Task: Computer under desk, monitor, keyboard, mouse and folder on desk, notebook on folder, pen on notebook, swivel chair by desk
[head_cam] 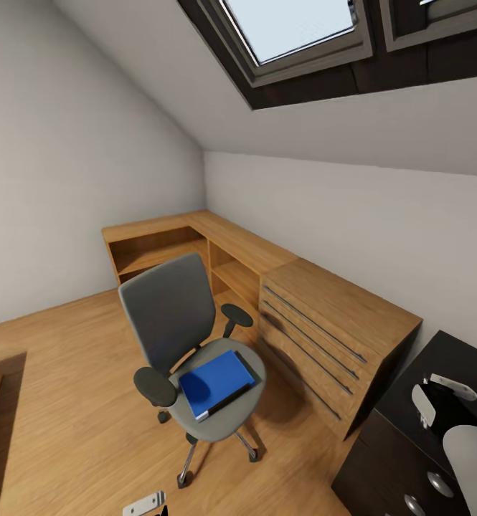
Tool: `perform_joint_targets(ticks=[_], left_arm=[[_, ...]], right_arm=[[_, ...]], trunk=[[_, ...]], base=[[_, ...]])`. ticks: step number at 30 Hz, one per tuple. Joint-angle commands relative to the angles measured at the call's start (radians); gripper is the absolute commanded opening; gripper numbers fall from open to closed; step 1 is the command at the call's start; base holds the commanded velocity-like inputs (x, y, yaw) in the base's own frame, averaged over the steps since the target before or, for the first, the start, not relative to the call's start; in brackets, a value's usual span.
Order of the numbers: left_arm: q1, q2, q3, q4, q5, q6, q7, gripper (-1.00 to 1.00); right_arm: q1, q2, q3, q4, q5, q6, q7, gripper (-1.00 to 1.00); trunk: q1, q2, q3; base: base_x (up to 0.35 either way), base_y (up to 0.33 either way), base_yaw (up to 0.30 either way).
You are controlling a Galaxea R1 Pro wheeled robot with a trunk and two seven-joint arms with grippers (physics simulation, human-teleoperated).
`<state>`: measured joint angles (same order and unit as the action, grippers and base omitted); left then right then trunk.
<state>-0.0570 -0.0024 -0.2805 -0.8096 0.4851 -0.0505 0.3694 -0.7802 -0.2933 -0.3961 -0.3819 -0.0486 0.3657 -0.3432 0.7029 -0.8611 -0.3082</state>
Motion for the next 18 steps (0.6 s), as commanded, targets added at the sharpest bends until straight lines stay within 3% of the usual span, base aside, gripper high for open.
perform_joint_targets(ticks=[1,18], left_arm=[[-0.001,0.001,-0.005,0.0,0.01,-0.006,0.006,1.0],[-0.001,0.001,-0.005,0.0,0.011,-0.006,0.006,1.0]], right_arm=[[-0.001,0.0,-0.001,-0.002,-0.006,0.003,-0.003,1.0],[-0.001,0.001,0.0,-0.025,-0.007,-0.003,0.002,1.0]], trunk=[[0.0,-0.001,-0.001],[0.0,-0.001,-0.001]], base=[[0.0,0.0,0.0],[0.0,0.0,0.0]])
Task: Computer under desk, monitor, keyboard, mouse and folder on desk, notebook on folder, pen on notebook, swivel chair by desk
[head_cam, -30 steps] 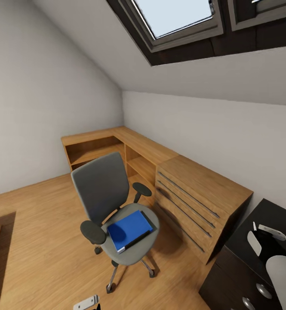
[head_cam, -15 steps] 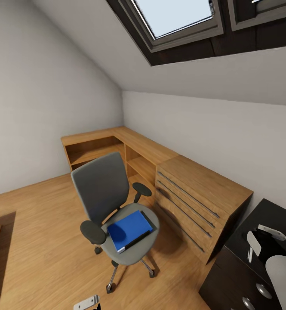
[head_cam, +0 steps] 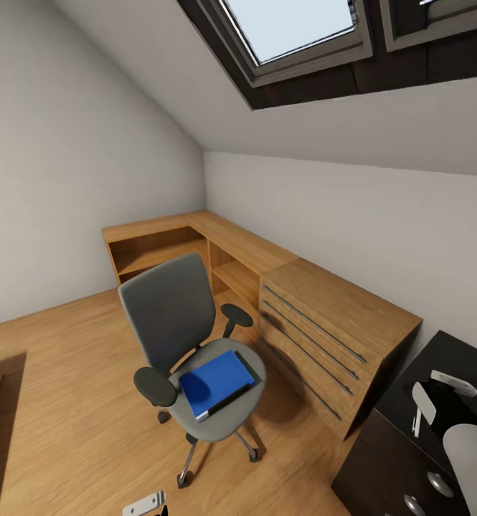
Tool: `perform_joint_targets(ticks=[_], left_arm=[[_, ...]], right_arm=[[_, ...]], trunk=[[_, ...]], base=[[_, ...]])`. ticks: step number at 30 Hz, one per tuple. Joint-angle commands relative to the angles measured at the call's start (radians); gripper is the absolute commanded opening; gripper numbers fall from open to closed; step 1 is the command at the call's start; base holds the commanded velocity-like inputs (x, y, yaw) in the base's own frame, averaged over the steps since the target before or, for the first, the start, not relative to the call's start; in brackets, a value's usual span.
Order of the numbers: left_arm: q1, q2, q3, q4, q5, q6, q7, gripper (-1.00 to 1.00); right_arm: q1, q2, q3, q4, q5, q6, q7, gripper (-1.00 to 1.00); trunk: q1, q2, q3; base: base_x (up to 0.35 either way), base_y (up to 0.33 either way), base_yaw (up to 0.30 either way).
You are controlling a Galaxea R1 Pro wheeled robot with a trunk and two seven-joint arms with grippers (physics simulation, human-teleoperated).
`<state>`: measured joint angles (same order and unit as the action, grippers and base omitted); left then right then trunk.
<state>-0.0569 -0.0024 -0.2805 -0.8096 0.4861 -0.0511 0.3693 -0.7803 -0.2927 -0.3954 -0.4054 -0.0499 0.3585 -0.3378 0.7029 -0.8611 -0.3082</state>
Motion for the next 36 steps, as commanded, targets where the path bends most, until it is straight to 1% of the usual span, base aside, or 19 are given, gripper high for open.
perform_joint_targets(ticks=[1,4,6,8,9,10,12,13,14,15,16,18,19,21,24,25,26,32,36], left_arm=[[-0.001,0.001,-0.005,0.0,0.01,-0.005,0.007,1.0],[-0.001,0.002,-0.005,0.0,0.009,-0.005,0.007,1.0],[-0.001,0.003,-0.005,0.0,0.008,-0.006,0.008,1.0],[-0.001,0.003,-0.005,0.0,0.008,-0.006,0.008,1.0],[-0.001,0.004,-0.005,0.0,0.008,-0.006,0.008,1.0],[-0.001,0.004,-0.005,0.0,0.008,-0.006,0.008,1.0],[-0.001,0.004,-0.005,0.0,0.008,-0.006,0.008,1.0],[-0.001,0.004,-0.005,0.0,0.008,-0.006,0.008,1.0],[-0.001,0.004,-0.005,-0.001,0.008,-0.006,0.008,1.0],[-0.001,0.004,-0.005,-0.001,0.008,-0.006,0.008,1.0],[-0.001,0.004,-0.005,-0.001,0.008,-0.006,0.008,1.0],[-0.001,0.004,-0.005,-0.001,0.008,-0.006,0.008,1.0],[0.0,0.004,-0.005,-0.002,0.008,-0.006,0.008,1.0],[-0.001,0.004,-0.005,-0.002,0.008,-0.006,0.008,1.0],[-0.001,0.004,-0.005,-0.002,0.008,-0.006,0.008,1.0],[-0.001,0.004,-0.005,-0.002,0.008,-0.006,0.008,1.0],[-0.001,0.004,-0.003,-0.002,0.008,-0.006,0.008,1.0],[-0.001,0.005,-0.002,-0.002,0.008,-0.006,0.008,1.0],[-0.001,0.005,0.0,-0.002,0.008,-0.006,0.009,1.0]], right_arm=[[0.0,0.001,-0.001,-0.023,-0.006,-0.001,0.003,1.0],[0.001,0.008,-0.003,-0.128,-0.008,0.002,0.036,1.0],[0.015,0.041,-0.004,-0.285,-0.009,0.049,0.054,1.0],[0.034,0.066,-0.005,-0.355,-0.01,0.079,0.057,1.0],[0.062,0.099,-0.005,-0.424,-0.009,0.109,0.06,1.0],[0.08,0.117,-0.005,-0.459,-0.008,0.122,0.06,1.0],[0.156,0.195,-0.004,-0.6,-0.006,0.155,0.061,1.0],[0.239,0.288,0.011,-0.739,-0.006,0.172,0.063,1.0],[0.251,0.302,0.02,-0.756,-0.006,0.173,0.064,1.0],[0.277,0.332,0.06,-0.787,-0.006,0.176,0.066,1.0],[0.287,0.343,0.092,-0.793,-0.005,0.176,0.066,1.0],[0.294,0.351,0.118,-0.795,-0.006,0.176,0.067,1.0],[0.3,0.359,0.141,-0.798,-0.008,0.176,0.067,1.0],[0.305,0.369,0.165,-0.799,-0.012,0.18,0.066,1.0],[0.306,0.384,0.169,-0.801,-0.013,0.182,0.066,1.0],[0.306,0.392,0.17,-0.802,-0.013,0.182,0.065,1.0],[0.306,0.407,0.17,-0.798,-0.013,0.18,0.066,1.0],[0.307,0.41,0.172,-0.793,-0.01,0.175,0.068,1.0],[0.308,0.41,0.19,-0.785,-0.008,0.173,0.065,1.0]], trunk=[[0.0,-0.001,-0.001],[0.0,-0.001,-0.001],[0.0,-0.001,-0.001],[0.0,-0.001,-0.001],[0.0,-0.001,-0.001],[0.0,-0.001,-0.001],[0.0,-0.001,-0.001],[0.0,-0.001,-0.001],[0.0,-0.001,-0.001],[0.0,-0.001,-0.001],[0.0,-0.001,-0.001],[0.0,-0.001,-0.001],[0.0,-0.001,-0.001],[0.0,-0.001,-0.001],[0.0,-0.001,-0.001],[0.0,-0.001,-0.001],[0.0,-0.001,-0.001],[0.0,-0.001,-0.001],[0.0,-0.001,-0.001]], base=[[0.0,0.0,0.0],[0.0,0.0,0.0],[0.0,0.0,0.0],[0.0,0.0,0.0],[0.0,0.0,0.0],[0.0,0.0,0.0],[0.0,0.0,0.0],[0.0,0.0,0.0],[0.0,0.0,0.0],[0.0,0.0,0.0],[0.0,0.0,0.0],[0.0,0.0,0.0],[0.0,0.0,0.0],[0.0,0.0,0.0],[0.0,0.0,0.0],[0.0,0.0,0.0],[0.0,0.0,0.006],[0.0,0.0,0.196],[0.0,0.0,0.279]])
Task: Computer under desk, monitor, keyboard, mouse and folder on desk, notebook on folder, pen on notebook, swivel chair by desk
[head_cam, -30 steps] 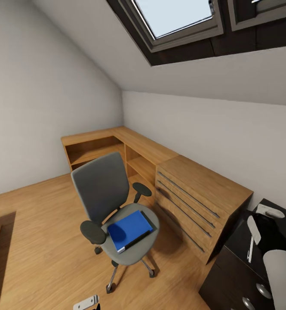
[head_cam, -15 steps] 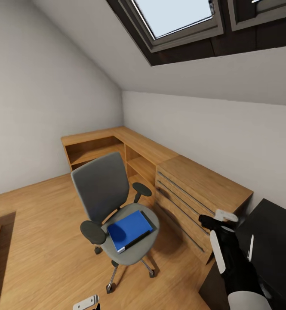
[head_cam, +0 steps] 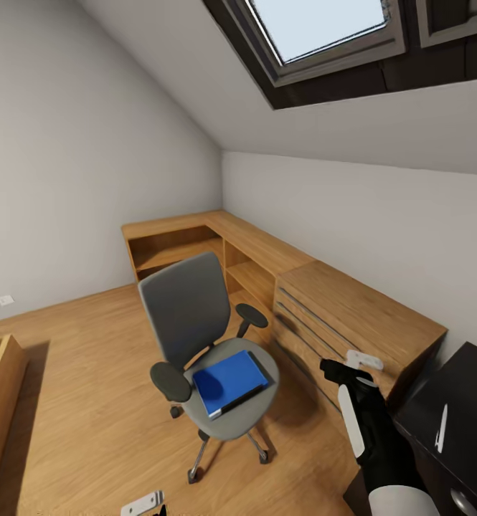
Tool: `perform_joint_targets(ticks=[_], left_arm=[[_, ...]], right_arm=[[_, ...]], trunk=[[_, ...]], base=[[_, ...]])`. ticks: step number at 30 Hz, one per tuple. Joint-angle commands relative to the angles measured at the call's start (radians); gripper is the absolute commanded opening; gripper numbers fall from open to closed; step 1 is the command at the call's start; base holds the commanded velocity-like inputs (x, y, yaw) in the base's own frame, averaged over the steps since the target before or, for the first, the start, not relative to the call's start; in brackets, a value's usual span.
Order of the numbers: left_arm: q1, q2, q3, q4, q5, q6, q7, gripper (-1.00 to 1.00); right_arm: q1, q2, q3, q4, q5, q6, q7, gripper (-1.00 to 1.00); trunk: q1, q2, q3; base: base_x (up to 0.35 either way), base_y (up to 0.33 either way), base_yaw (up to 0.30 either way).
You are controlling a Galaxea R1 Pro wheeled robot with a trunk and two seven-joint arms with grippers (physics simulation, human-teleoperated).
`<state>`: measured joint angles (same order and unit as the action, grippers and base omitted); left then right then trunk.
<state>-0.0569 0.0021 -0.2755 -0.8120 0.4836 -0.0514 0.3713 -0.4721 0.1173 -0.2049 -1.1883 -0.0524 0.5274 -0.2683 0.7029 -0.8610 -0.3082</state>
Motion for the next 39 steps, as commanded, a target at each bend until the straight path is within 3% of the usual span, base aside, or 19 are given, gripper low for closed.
perform_joint_targets(ticks=[1,5,17,18,20,26,32,39], left_arm=[[-0.001,0.001,-0.005,0.0,0.01,-0.005,0.006,1.0],[-0.001,0.001,-0.004,-0.001,0.01,-0.005,0.007,1.0],[-0.001,0.004,0.01,-0.004,0.015,-0.006,0.007,1.0],[-0.001,0.004,0.025,-0.005,0.016,-0.005,0.008,1.0],[-0.001,0.0,0.093,-0.006,0.018,-0.005,0.008,1.0],[-0.001,-0.002,0.165,-0.016,0.02,-0.002,0.008,1.0],[-0.001,-0.002,0.173,-0.019,0.022,0.001,0.008,1.0],[-0.001,-0.002,0.174,-0.017,0.023,0.016,0.01,1.0]], right_arm=[[0.0,0.001,0.004,-0.001,-0.005,0.004,-0.005,1.0],[0.001,0.001,0.028,0.002,-0.004,0.002,-0.008,1.0],[0.005,0.001,0.032,0.003,-0.003,-0.001,-0.008,1.0],[0.005,0.001,0.032,0.003,-0.003,-0.001,-0.008,1.0],[0.006,0.001,0.032,0.003,-0.003,-0.001,-0.008,1.0],[0.006,0.001,0.031,0.003,-0.003,-0.001,-0.008,1.0],[0.006,0.0,0.031,0.005,-0.003,-0.001,-0.006,1.0],[0.006,-0.001,0.032,0.023,-0.003,-0.001,-0.004,1.0]], trunk=[[0.0,-0.001,-0.001],[0.0,-0.001,-0.001],[0.0,-0.001,-0.001],[0.0,-0.001,-0.001],[0.0,-0.001,-0.001],[0.023,-0.043,-0.02],[0.046,-0.085,-0.039],[0.073,-0.134,-0.061]], base=[[0.0,0.0,0.28],[0.0,0.0,0.281],[0.0,0.0,0.281],[0.0,0.0,0.281],[0.0,0.0,0.281],[0.0,0.0,0.281],[0.0,0.0,0.267],[0.0,0.0,0.043]])
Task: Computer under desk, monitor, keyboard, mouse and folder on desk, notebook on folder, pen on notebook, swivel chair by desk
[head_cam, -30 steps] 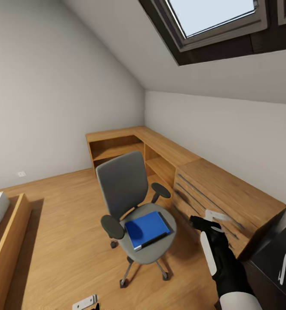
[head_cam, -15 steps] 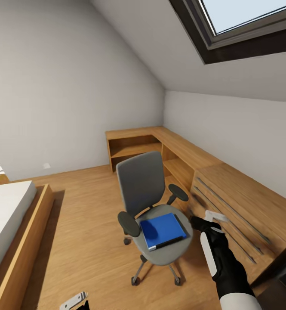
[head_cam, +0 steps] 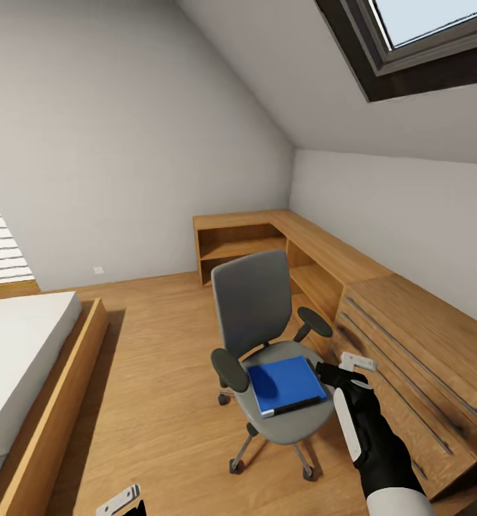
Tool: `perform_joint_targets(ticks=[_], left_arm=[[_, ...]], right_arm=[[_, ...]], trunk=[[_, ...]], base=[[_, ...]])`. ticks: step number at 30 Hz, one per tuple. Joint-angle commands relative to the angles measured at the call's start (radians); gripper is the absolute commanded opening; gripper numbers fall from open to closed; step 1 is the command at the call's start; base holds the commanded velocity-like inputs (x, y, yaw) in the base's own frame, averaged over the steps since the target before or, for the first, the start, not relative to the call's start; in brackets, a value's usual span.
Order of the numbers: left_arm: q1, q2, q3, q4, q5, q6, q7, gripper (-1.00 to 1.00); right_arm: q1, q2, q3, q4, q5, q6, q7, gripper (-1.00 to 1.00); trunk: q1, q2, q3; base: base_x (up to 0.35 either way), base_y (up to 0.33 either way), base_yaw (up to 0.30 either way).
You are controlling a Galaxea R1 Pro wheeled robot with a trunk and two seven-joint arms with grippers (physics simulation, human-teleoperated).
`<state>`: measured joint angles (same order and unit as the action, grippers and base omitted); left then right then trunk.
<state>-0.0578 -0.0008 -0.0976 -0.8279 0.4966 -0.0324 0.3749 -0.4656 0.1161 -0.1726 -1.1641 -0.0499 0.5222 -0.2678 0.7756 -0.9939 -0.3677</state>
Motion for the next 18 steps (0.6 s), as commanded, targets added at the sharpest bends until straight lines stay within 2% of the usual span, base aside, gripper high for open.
perform_joint_targets(ticks=[1,12,16,17,18], left_arm=[[-0.001,0.001,-0.004,-0.001,0.01,0.002,0.007,1.0],[-0.001,0.004,-0.004,-0.005,0.007,0.016,0.008,1.0],[-0.005,0.004,-0.004,-0.057,0.007,0.037,0.005,1.0],[-0.065,0.003,-0.002,-0.138,0.01,0.234,0.008,1.0],[-0.098,0.004,-0.002,-0.15,0.017,0.303,0.009,1.0]], right_arm=[[-0.001,0.001,-0.001,-0.001,-0.005,0.004,-0.004,1.0],[-0.001,-0.003,-0.001,0.002,-0.005,0.004,-0.001,1.0],[-0.001,-0.005,-0.001,0.002,-0.004,0.005,-0.001,1.0],[-0.001,-0.007,-0.001,0.007,-0.003,0.005,0.0,1.0],[-0.001,-0.007,-0.001,0.014,-0.003,0.004,0.001,1.0]], trunk=[[0.004,-0.008,-0.004],[0.046,-0.085,-0.039],[0.062,-0.113,-0.051],[0.065,-0.12,-0.055],[0.069,-0.127,-0.058]], base=[[0.0,0.0,0.008],[0.0,0.0,0.002],[0.0,0.0,0.0],[0.0,0.0,0.0],[0.0,0.0,0.0]])
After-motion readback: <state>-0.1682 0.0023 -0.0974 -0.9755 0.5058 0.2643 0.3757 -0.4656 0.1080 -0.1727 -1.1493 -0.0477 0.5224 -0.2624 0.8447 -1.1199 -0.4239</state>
